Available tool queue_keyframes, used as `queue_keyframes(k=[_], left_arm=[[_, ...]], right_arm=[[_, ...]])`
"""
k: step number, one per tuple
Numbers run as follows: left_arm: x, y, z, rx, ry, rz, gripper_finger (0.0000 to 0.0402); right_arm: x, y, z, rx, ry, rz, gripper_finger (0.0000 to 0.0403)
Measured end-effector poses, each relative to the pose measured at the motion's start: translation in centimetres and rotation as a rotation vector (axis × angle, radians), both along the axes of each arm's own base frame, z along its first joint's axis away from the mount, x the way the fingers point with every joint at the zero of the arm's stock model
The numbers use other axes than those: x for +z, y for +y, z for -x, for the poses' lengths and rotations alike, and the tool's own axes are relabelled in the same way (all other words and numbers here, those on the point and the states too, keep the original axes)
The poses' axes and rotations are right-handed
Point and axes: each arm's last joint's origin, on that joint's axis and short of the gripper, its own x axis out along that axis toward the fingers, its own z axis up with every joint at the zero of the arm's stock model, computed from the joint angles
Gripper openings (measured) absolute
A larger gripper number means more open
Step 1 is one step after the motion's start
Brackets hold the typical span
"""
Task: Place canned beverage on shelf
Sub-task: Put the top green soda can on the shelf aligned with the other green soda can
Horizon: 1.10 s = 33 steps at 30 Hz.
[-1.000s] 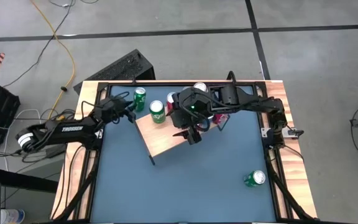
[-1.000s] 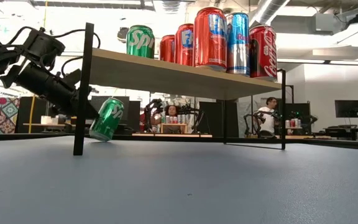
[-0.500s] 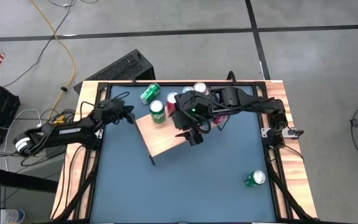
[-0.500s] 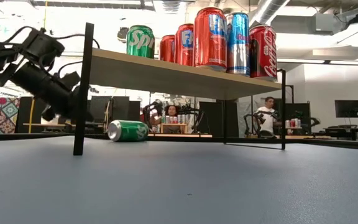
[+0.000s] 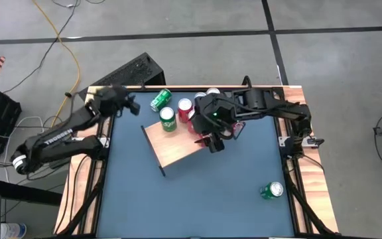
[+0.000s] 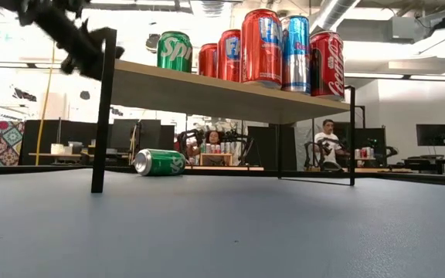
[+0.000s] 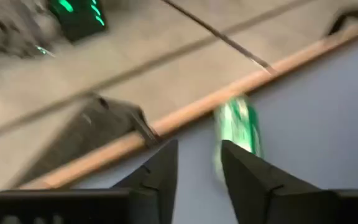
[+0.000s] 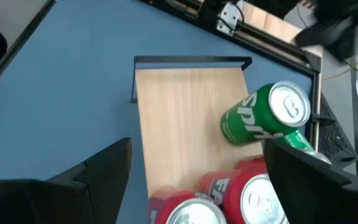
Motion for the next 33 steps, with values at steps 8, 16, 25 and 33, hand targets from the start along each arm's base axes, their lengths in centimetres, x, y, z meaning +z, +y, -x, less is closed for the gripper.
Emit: queue_keyframes(k=[8, 16, 25, 33], left_arm=[[8.6, 2.6, -2.2, -0.168, 0.065, -0.046, 0.0213], [8.3, 10.8, -6.0, -0.344, 0.260, 0.294, 0.0273], [2.8, 16.6, -6.6, -0.447, 0.364, 0.550, 0.0296], [0.6, 17.2, -9.0, -0.517, 0.375, 0.556, 0.0298]], right_arm=[[-0.2, -0.3, 0.2, -0.003, 0.031, 0.007, 0.0347], [-0.4, -0.6, 0.3, -0.015, 0.051, 0.003, 0.0347], [-0.5, -0.8, 0.4, -0.027, 0.070, -0.002, 0.0347], [-0.5, -2.0, 0.4, -0.061, 0.071, -0.004, 0.0347]])
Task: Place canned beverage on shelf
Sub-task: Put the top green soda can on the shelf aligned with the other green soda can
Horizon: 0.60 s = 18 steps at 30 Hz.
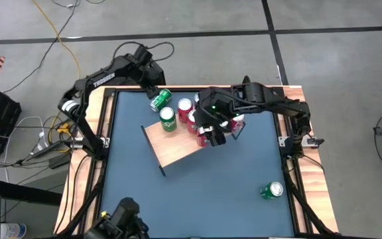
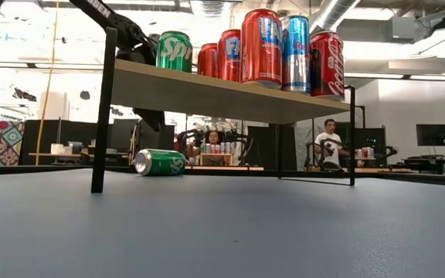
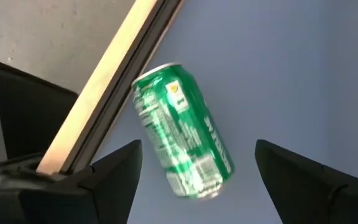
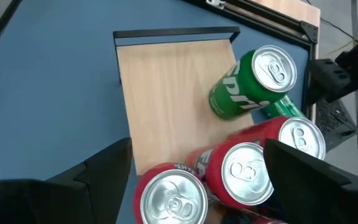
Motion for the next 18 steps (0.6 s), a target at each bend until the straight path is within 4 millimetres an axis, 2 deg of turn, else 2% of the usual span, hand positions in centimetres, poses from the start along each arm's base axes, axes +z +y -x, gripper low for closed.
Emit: queue_keyframes(k=[6, 18], left_arm=[[-1.7, 0.3, -1.4, -0.016, 0.044, -0.003, 0.0298], [-3.9, 0.9, -2.1, -0.007, 0.107, -0.011, 0.0298]], right_arm=[[0.0, -0.6, 0.0, -0.014, 0.000, -0.014, 0.0347], [0.0, -0.8, 0.0, -0.021, 0.000, -0.017, 0.0347]])
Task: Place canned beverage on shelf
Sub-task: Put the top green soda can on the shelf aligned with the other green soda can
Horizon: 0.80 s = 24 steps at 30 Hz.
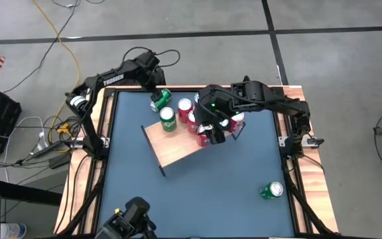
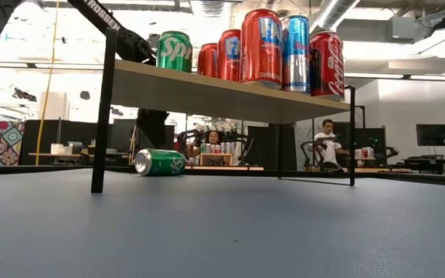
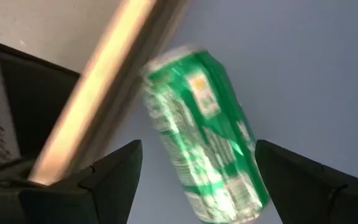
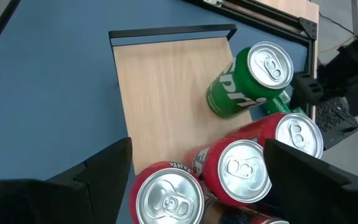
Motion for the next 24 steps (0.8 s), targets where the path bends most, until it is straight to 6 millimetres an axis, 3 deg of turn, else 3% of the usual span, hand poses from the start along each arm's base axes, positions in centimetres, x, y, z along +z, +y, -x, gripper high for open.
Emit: queue_keyframes(k=[17, 24], left_arm=[[-4.7, -1.7, 0.3, -0.020, -0.026, 0.009, 0.0298], [-6.5, -2.9, 0.6, -0.070, 0.020, 0.016, 0.0276]], right_arm=[[0.0, 0.0, 0.0, 0.001, 0.000, 0.001, 0.0347], [0.0, 0.0, 0.0, 0.001, 0.000, 0.001, 0.0347]])
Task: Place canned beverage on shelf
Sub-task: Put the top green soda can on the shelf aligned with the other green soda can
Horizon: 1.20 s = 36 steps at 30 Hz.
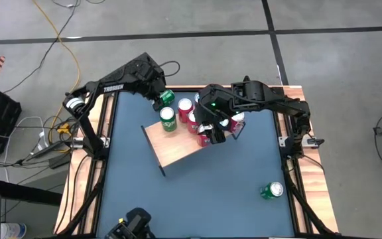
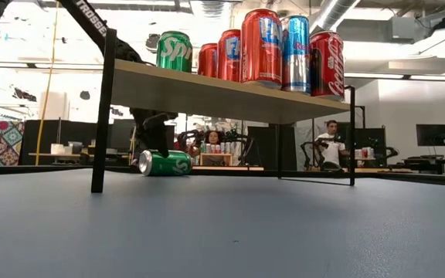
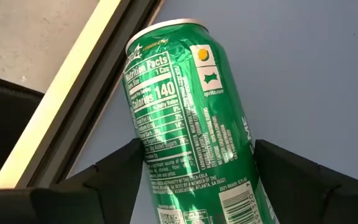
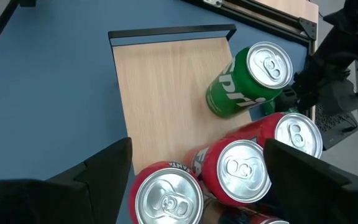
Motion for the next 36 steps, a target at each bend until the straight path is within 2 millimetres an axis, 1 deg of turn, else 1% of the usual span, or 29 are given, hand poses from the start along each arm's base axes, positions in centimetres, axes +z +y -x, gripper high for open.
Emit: queue_keyframes(k=[3, 7, 15, 18, 23, 25, 28, 30, 33, 36], left_arm=[[-0.1, 0.0, 0.1, 0.017, 0.014, -0.001, 0.0262], [0.3, 0.2, 0.1, 0.068, 0.010, 0.018, 0.0231], [2.1, 0.6, -0.3, 0.068, 0.017, 0.078, 0.0187], [2.8, 0.4, -0.2, 0.069, 0.019, 0.084, 0.0158], [4.2, -0.2, 0.4, 0.046, 0.028, 0.059, 0.0092], [4.5, -0.2, 0.4, 0.043, 0.029, 0.032, 0.0077], [4.3, -0.3, 0.3, -0.008, 0.036, 0.014, 0.0076], [3.9, -0.8, 0.3, -0.075, 0.032, 0.019, 0.0088], [3.5, -1.3, 0.2, -0.158, 0.016, 0.034, 0.0125], [3.4, -1.6, 0.0, -0.193, 0.014, 0.030, 0.0175]], right_arm=[[0.0, 0.0, 0.0, 0.000, -0.001, 0.000, 0.0347], [0.0, 0.0, 0.0, -0.001, -0.002, 0.000, 0.0347], [0.0, 0.0, 0.0, -0.020, -0.001, -0.017, 0.0347], [0.0, 0.0, 0.0, -0.019, -0.001, -0.017, 0.0347], [0.0, 0.0, 0.0, -0.019, -0.001, -0.017, 0.0347], [0.0, 0.0, 0.0, -0.020, -0.001, -0.017, 0.0347], [0.0, 0.1, 0.0, -0.021, -0.001, -0.020, 0.0347], [0.0, 0.1, 0.0, -0.025, -0.001, -0.023, 0.0347], [0.0, 0.3, 0.0, -0.019, -0.001, -0.023, 0.0347], [0.0, 0.3, 0.0, -0.014, -0.001, -0.019, 0.0347]])
